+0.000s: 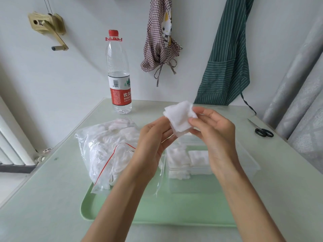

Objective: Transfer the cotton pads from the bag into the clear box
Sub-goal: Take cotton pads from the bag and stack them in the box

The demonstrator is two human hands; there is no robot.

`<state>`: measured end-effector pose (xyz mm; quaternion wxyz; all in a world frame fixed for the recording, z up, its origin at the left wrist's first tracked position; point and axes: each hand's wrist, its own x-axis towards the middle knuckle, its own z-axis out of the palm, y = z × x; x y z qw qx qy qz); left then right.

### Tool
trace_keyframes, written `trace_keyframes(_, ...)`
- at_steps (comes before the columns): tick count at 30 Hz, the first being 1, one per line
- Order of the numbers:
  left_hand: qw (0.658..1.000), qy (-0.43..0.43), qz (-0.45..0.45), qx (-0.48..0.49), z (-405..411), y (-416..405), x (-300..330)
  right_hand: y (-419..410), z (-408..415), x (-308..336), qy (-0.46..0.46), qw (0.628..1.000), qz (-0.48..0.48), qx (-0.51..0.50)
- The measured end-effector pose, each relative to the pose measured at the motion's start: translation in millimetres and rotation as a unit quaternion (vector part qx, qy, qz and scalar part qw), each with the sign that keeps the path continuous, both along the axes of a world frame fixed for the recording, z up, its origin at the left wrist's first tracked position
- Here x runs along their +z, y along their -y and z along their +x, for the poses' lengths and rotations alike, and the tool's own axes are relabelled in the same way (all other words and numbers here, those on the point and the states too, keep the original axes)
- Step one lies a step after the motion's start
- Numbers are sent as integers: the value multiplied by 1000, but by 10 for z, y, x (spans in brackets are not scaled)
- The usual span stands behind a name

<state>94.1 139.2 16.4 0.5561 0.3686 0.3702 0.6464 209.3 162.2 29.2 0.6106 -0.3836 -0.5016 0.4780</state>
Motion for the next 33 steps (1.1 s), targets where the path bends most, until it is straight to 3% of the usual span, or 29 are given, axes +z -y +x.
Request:
trace_keyframes(5,997,-41,-58,2,-95,-28,-6,-58,152,7,180,980,85,-4)
trace_keyframes(10,987,-109,-107,-41,-176,-17,29,-39,285,87,246,958,125,77)
trace_keyframes(15,988,-95,-105,-62,-162,-7,67,-86,218,17,224,965,133,18)
trace_keyframes(18,984,-157,-81,-23,-96,-13,12,-100,186,-21,214,968,130,-19)
trace_keyframes(21,985,-166,-48,31,-24,-22,-65,-118,138,-82,211,970,109,-48)
trace_keyframes(24,988,-150,-2,41,41,-6,-93,-167,188,-86,205,978,-21,21)
trace_keyframes(26,987,-146,16,61,114,10,-100,-150,252,-64,142,981,-97,94)
trace_keyframes(29,981,-176,27,83,206,-50,-136,-143,344,-70,125,987,-57,81)
trace_keyframes(31,939,-323,56,104,157,-135,-188,-216,455,-75,155,987,-30,38)
trace_keyframes(32,890,-437,74,108,107,-170,-209,-283,529,-81,192,981,-23,25)
trace_keyframes(33,818,-561,84,98,69,-190,-216,-349,614,-81,255,966,-18,24)
